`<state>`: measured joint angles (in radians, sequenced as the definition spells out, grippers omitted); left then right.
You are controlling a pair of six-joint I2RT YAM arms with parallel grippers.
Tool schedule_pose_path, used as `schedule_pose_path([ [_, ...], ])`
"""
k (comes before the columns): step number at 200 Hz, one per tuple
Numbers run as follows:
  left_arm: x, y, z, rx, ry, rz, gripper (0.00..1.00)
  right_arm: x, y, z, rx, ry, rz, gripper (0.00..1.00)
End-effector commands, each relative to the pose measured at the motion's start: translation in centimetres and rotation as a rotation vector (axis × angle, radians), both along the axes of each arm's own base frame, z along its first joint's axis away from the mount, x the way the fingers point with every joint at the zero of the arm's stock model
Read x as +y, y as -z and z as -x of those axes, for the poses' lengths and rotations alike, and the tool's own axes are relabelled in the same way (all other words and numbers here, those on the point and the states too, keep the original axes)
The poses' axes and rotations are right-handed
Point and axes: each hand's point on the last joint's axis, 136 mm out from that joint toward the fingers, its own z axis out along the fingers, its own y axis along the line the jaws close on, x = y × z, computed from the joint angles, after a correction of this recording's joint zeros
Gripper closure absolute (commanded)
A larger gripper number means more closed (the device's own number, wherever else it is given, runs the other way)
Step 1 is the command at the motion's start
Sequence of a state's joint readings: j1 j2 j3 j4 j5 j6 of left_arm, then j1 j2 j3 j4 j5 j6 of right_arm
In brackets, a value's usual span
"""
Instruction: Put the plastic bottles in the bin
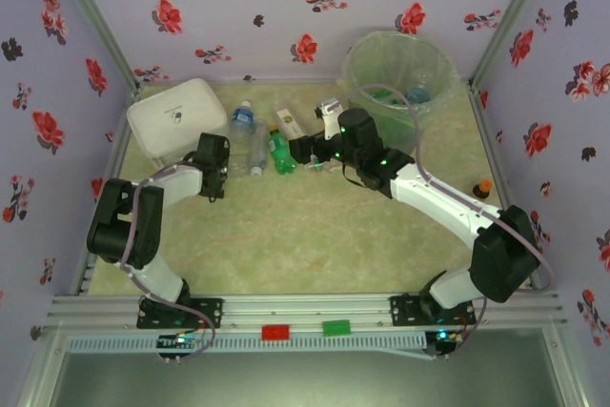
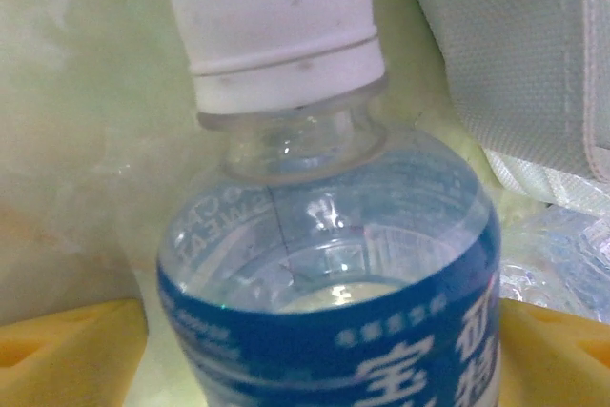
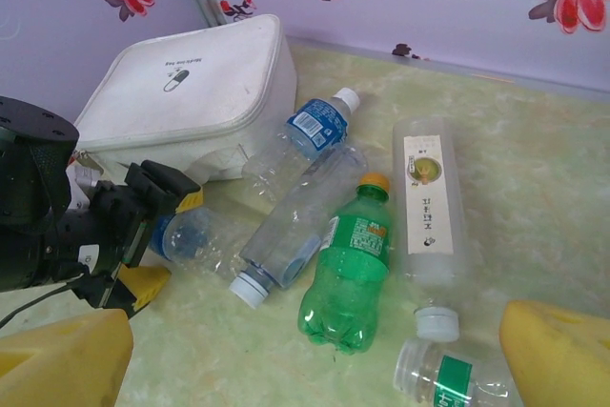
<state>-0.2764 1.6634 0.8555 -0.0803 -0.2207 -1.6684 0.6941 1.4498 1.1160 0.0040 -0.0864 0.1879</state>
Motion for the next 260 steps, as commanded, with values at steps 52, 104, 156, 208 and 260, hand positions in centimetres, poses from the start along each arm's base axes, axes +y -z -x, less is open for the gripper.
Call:
schedule_pose_path([
  [52, 1.3, 3.0, 1.9, 0.038, -0.014, -0.020, 0.29, 0.3, 0.2, -0.1, -0.007, 0.007, 0.001, 0.00],
  [104, 0.9, 0.9, 1.4, -0.063, 0.025, -0.016, 0.43, 1.0, 0.2, 0.1, 0.006, -0.015, -0.018, 0.01],
  [156, -1.2, -8.6, -1.0, -0.376, 0.206, -0.094, 0.42, 2.4, -0.6, 0.7, 0.020, -0.089, -0.075, 0.00],
  [208, -5.3, -18.7, -1.0, -0.716, 0.443, -0.182, 0.43, 6.0, -1.1, 2.4, 0.082, -0.263, -0.175, 0.04],
  [260, -11.0, -23.1, -0.7, -0.887, 0.675, -0.130, 0.44, 8.5, -0.3, 3.5, 0.126, -0.345, -0.168, 0.06],
])
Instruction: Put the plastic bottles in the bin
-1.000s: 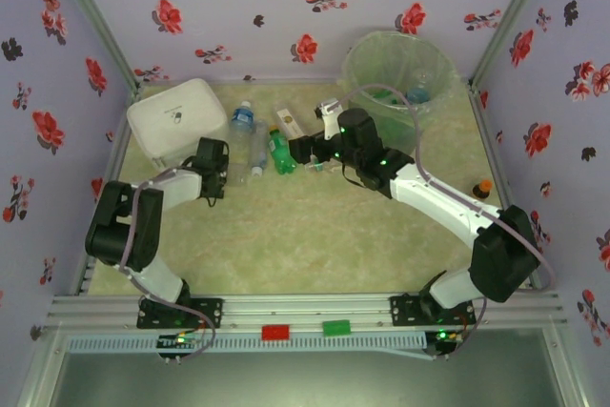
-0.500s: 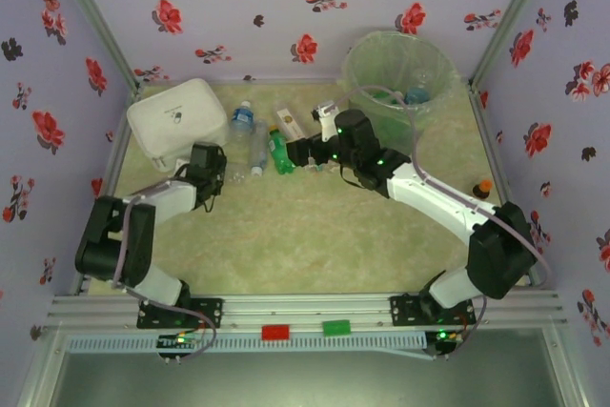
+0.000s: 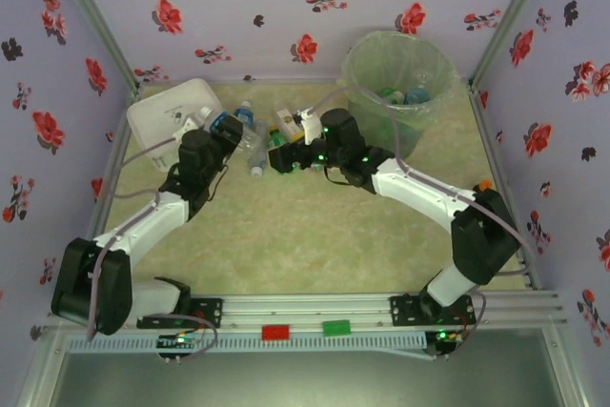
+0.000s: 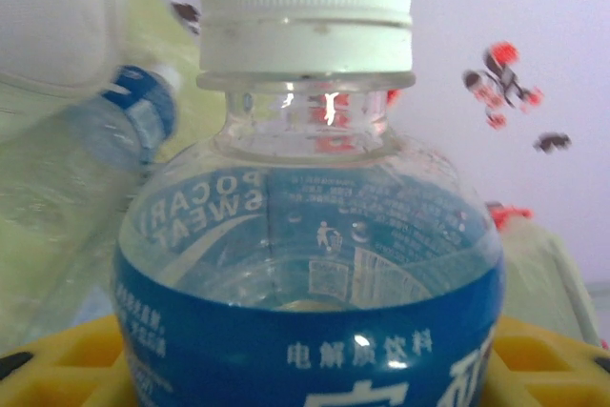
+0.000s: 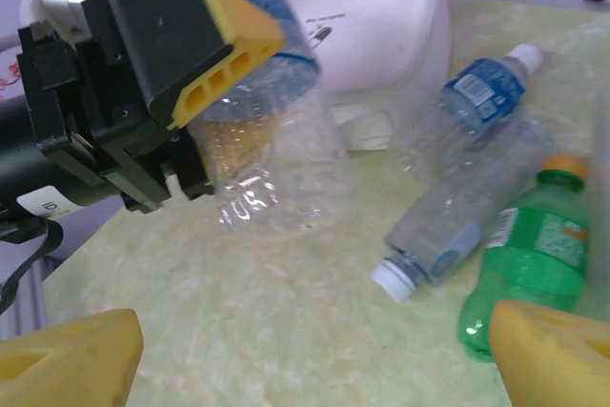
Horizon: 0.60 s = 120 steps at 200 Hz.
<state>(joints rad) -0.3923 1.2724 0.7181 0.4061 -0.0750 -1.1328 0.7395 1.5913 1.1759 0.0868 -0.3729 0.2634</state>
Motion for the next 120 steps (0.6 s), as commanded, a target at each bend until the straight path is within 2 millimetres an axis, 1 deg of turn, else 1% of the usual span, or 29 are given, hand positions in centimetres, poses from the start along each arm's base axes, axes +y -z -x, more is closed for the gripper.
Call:
schedule_pose_path([
  [1, -3.2, -4.2, -0.2, -0.153, 0.149, -0.009, 0.44, 1.8, -1.7, 0.6, -0.006, -0.064, -0.045, 0.06],
  [19, -4.6, -4.8, -0.1, -0.178, 0.204, 0.009, 0.44, 1.9, -1.1, 0.6, -0.004, -0.063, -0.018, 0.06],
  [51, -6.7, -5.5, 0.1, -0.208, 0.288, 0.038, 0.44, 1.4, -0.2, 0.2, -0.015, -0.034, 0.043, 0.07],
  [90, -9.3, -5.2, 0.9, -0.192, 0.390, 0.094, 0.45, 0.7, 0.7, -0.4, -0.031, -0.003, 0.114, 0.07],
  [120, -10.1, -5.0, 1.6, -0.171, 0.423, 0.124, 0.45, 0.1, 1.5, -1.4, -0.053, 0.042, 0.166, 0.09],
])
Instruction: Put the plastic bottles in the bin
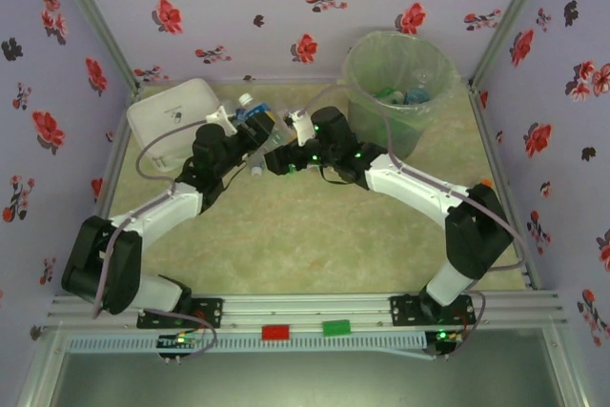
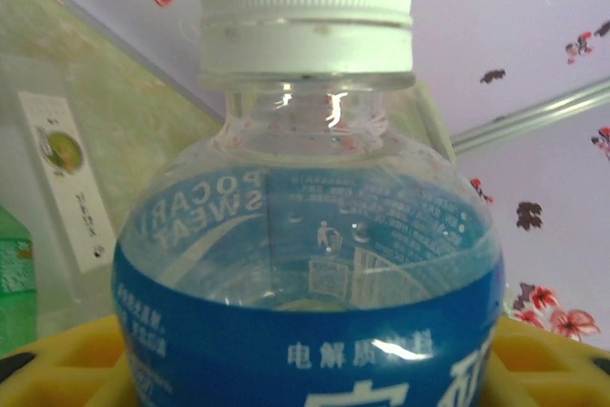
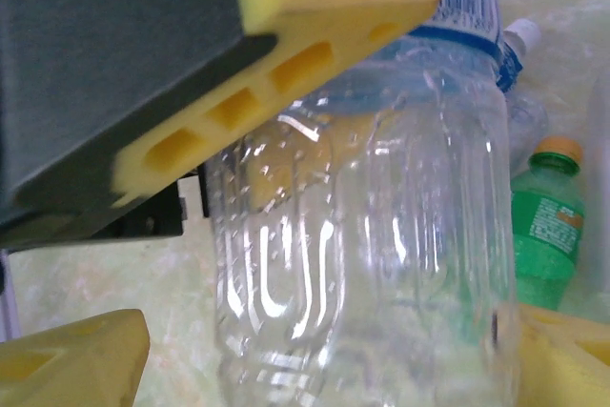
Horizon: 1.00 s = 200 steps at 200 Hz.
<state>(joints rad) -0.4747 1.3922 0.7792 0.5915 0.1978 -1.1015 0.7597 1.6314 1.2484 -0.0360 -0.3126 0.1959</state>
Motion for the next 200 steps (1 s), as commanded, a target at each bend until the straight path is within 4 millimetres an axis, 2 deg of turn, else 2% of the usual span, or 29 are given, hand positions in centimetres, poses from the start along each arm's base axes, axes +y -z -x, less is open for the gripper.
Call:
schedule_pose_path([
  [1, -1.5, -2.5, 0.7, -0.052, 0.070, 0.064, 0.45, -0.3, 0.3, -1.1, -0.047, 0.036, 0.061, 0.09],
  [65, -2.1, -2.0, 1.9, -0.021, 0.092, 0.101, 0.45, -0.3, 0.7, -2.2, -0.078, 0.062, 0.099, 0.20],
  [116, -2.2, -1.3, 2.2, -0.002, 0.098, 0.109, 0.43, 0.0, 0.6, -2.1, -0.072, 0.046, 0.085, 0.49],
  [131, -2.2, -1.3, 2.1, -0.004, 0.097, 0.113, 0.34, -0.1, 0.7, -2.0, -0.074, 0.050, 0.088, 0.53],
  [152, -2.0, -1.8, 1.9, -0.023, 0.086, 0.105, 0.01, -0.4, 0.8, -2.0, -0.077, 0.060, 0.101, 0.54],
  [175, -0.2, -1.3, 1.1, -0.017, 0.003, 0.016, 0.00, -1.0, 0.9, -2.1, -0.077, 0.082, 0.116, 0.54],
  [200, 4.0, -0.7, 0.5, -0.004, -0.173, -0.095, 0.00, -1.6, 0.9, -1.7, -0.068, 0.085, 0.130, 0.54],
])
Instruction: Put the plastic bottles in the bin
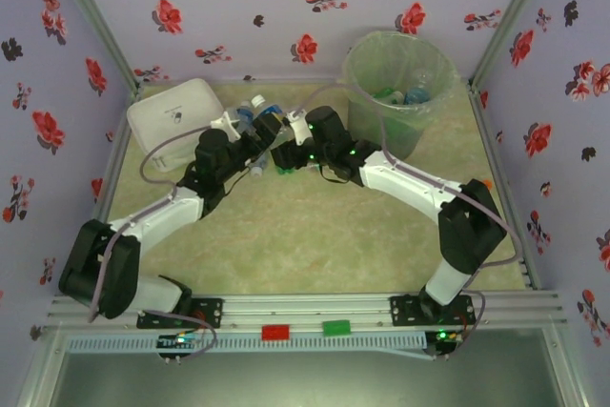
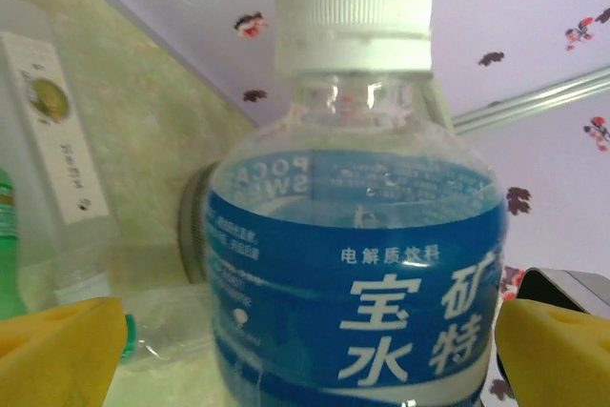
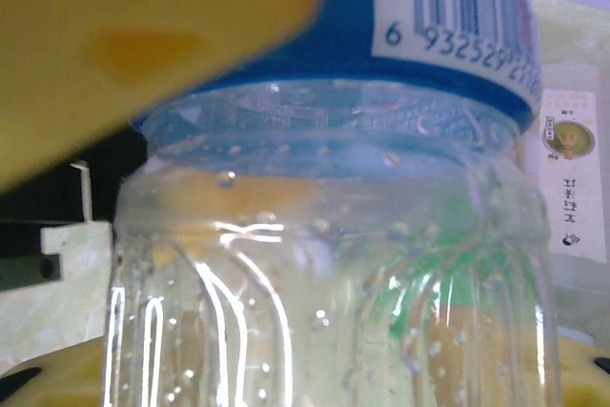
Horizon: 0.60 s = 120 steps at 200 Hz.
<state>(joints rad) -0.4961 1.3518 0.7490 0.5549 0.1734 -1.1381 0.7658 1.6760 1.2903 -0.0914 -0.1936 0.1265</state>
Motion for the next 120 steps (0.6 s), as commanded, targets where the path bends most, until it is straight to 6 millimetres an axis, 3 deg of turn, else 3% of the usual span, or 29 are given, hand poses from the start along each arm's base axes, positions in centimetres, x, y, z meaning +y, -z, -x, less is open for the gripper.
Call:
schedule_pose_path([
  [1, 4.2, -1.3, -0.6, -0.049, -0.172, -0.118, 0.00, -1.0, -0.7, 0.1, -0.017, 0.022, 0.018, 0.54],
  [34, 10.5, -0.1, 0.5, 0.008, -0.416, -0.259, 0.00, -3.0, -2.0, -0.3, -0.043, 0.070, 0.045, 0.54],
  [59, 12.8, 1.2, 1.6, 0.035, -0.480, -0.299, 0.00, -5.5, -4.8, -1.4, -0.099, 0.128, 0.036, 0.54],
  [79, 12.9, 2.7, 2.1, 0.070, -0.467, -0.301, 0.00, -8.5, -7.6, -3.4, -0.159, 0.235, 0.036, 0.54],
  [120, 10.1, 6.7, 2.2, 0.176, -0.336, -0.293, 0.00, -16.1, -12.5, -7.9, -0.274, 0.542, 0.060, 0.55],
])
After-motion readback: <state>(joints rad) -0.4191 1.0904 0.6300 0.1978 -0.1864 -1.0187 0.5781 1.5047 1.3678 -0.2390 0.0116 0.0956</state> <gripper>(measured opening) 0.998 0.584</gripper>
